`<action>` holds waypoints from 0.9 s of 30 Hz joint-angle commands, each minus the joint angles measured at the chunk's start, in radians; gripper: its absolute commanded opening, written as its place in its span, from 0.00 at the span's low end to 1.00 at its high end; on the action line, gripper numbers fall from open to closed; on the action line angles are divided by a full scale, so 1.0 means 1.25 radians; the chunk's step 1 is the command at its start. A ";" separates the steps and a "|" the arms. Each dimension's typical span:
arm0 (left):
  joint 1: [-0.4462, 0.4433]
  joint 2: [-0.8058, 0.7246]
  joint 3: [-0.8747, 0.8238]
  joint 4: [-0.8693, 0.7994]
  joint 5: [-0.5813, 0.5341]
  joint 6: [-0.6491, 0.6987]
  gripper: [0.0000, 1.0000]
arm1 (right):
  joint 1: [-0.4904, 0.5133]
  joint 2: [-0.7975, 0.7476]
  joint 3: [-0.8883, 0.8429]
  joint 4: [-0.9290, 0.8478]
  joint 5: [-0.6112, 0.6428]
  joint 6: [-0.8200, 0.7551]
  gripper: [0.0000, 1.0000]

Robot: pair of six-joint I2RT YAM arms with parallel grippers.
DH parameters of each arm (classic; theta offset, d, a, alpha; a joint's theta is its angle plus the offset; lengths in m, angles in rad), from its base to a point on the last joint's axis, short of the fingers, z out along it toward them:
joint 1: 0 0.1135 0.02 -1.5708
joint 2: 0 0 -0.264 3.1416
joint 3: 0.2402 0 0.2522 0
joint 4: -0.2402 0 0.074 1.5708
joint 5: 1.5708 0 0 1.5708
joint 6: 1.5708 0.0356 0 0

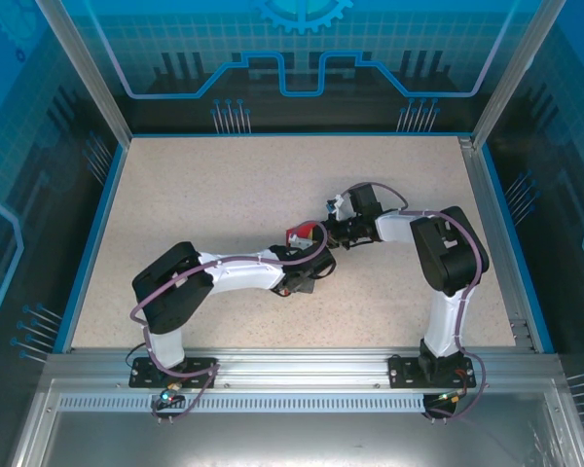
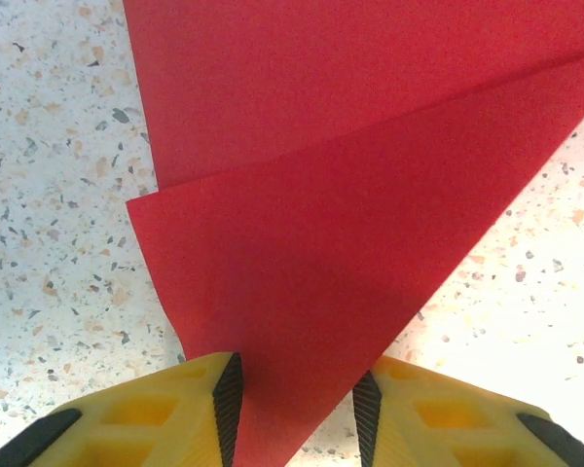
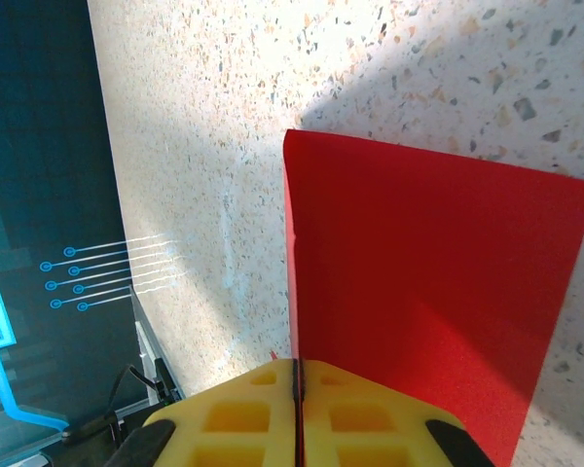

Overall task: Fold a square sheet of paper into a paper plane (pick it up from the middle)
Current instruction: Fourth fold the wing at the center of the table.

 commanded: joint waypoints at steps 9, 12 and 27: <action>-0.005 0.003 -0.016 0.001 -0.026 -0.005 0.29 | -0.011 -0.022 0.011 -0.029 -0.011 -0.012 0.08; -0.006 -0.002 -0.022 0.012 -0.024 -0.004 0.26 | -0.011 -0.022 0.007 -0.029 -0.008 -0.012 0.08; 0.010 -0.048 -0.032 0.064 0.000 0.081 0.11 | -0.012 -0.064 -0.002 -0.078 0.024 -0.038 0.16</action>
